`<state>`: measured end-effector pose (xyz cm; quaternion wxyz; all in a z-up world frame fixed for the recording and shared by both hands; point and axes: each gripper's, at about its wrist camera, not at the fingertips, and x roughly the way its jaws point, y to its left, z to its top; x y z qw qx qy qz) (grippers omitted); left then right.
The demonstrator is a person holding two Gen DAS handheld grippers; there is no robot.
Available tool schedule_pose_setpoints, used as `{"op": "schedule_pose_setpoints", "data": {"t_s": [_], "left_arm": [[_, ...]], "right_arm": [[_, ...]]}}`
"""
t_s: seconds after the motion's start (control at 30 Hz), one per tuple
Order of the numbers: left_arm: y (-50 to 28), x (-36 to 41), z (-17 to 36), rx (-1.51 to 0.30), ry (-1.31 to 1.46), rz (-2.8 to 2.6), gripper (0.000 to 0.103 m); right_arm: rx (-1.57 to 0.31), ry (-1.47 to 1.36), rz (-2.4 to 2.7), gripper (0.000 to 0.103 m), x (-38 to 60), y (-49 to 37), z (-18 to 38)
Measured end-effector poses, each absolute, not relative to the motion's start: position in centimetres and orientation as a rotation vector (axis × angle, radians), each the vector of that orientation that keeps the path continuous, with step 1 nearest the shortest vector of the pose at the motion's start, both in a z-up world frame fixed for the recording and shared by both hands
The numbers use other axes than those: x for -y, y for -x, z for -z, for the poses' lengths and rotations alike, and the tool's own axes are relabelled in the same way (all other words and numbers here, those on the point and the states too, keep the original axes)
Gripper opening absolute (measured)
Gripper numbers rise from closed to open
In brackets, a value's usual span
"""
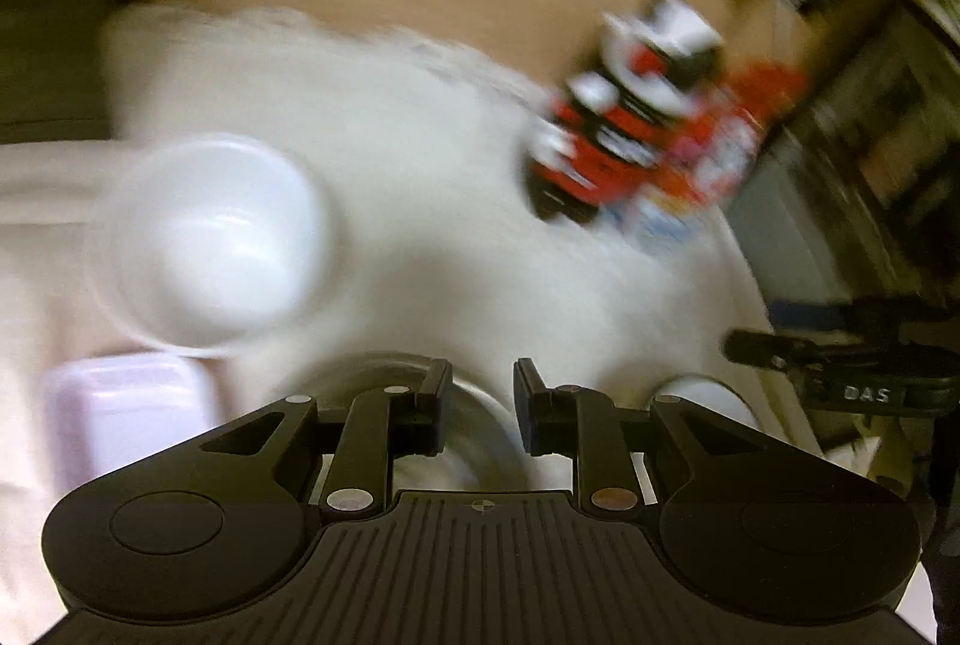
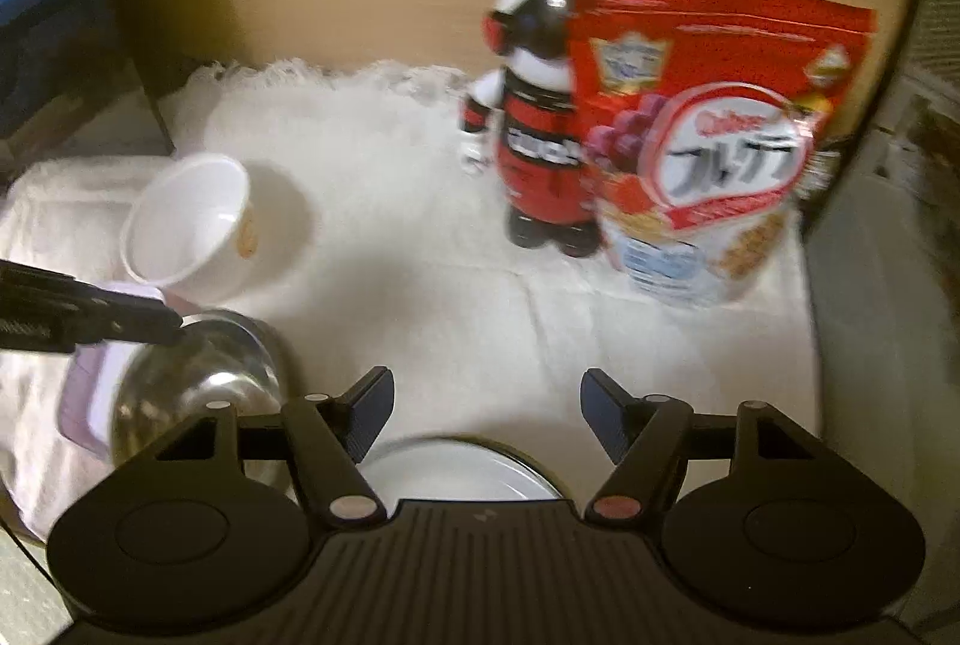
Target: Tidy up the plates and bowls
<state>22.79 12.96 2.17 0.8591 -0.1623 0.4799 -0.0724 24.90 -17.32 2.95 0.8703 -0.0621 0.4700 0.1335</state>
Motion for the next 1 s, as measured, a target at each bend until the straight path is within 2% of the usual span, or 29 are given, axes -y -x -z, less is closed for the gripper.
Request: {"op": "schedule_pose_setpoints", "data": {"t_s": [0.13,0.3,0.67,0.8,0.87,1.0], "left_arm": [[-21.0,-20.0,-1.5,-0.961,0.384,-0.005,0.024],[-20.9,-27.0,-0.7,-0.905,0.452,-0.117,0.024],[-26.9,-28.7,5.6,-1.002,0.46,-0.171,0.026],[-28.3,-29.2,7.4,-1.018,0.444,-0.249,0.028],[-29.0,-29.6,8.6,-1.039,0.469,-0.248,0.033],[-29.8,-29.4,10.4,-1.101,0.49,-0.24,0.031]], "right_arm": [[-0.97,0.086,-0.261,0.08,14.9,-27.0,-3.2],[-0.976,0.054,-0.347,0.08,10.6,-29.8,-3.2],[-1.137,0.029,-0.383,0.079,-2.7,-35.8,4.8],[-1.222,-0.005,-0.382,0.065,-4.7,-37.0,8.1],[-1.256,-0.035,-0.376,0.058,-5.2,-37.6,9.7],[-1.316,-0.015,-0.363,0.032,-5.7,-38.2,11.9]]}}
